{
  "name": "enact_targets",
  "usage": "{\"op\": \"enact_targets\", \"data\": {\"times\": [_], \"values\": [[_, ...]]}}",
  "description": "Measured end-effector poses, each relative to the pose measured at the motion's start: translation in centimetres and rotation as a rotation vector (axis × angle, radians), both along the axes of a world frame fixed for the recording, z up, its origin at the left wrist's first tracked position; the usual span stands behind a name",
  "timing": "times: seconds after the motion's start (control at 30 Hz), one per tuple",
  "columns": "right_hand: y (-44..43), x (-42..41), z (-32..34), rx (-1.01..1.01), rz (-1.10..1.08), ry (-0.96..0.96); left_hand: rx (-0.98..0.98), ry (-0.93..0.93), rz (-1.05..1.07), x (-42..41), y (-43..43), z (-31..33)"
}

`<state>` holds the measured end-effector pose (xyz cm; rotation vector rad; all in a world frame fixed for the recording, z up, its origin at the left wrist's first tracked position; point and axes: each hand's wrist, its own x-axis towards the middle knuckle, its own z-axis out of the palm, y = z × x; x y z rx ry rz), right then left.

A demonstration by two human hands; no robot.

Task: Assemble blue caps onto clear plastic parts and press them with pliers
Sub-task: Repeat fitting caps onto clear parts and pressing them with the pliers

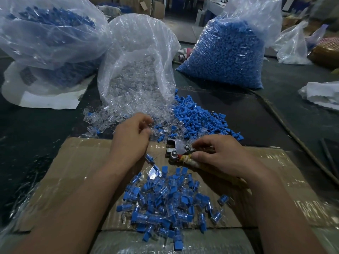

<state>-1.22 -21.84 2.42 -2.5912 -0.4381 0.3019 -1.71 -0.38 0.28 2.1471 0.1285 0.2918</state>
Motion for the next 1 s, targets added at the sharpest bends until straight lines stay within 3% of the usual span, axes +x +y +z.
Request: {"op": "enact_targets", "data": {"times": [0.1,0.2,0.6,1.0], "values": [[0.0,0.0,-0.1,0.002,-0.004,-0.028,-0.302,0.012,-0.028,-0.7,0.0,0.7],[0.2,0.0,-0.1,0.016,-0.020,-0.051,-0.406,0.045,-0.074,-1.1,0.0,1.1],[0.6,0.5,0.5,0.112,-0.118,-0.190,-0.514,0.091,-0.105,-1.1,-0.3,1.2],[6.5,4.2,1.0,-0.059,-0.057,-0.323,-0.615,0.111,-0.114,-1.5,-0.5,1.5]]}}
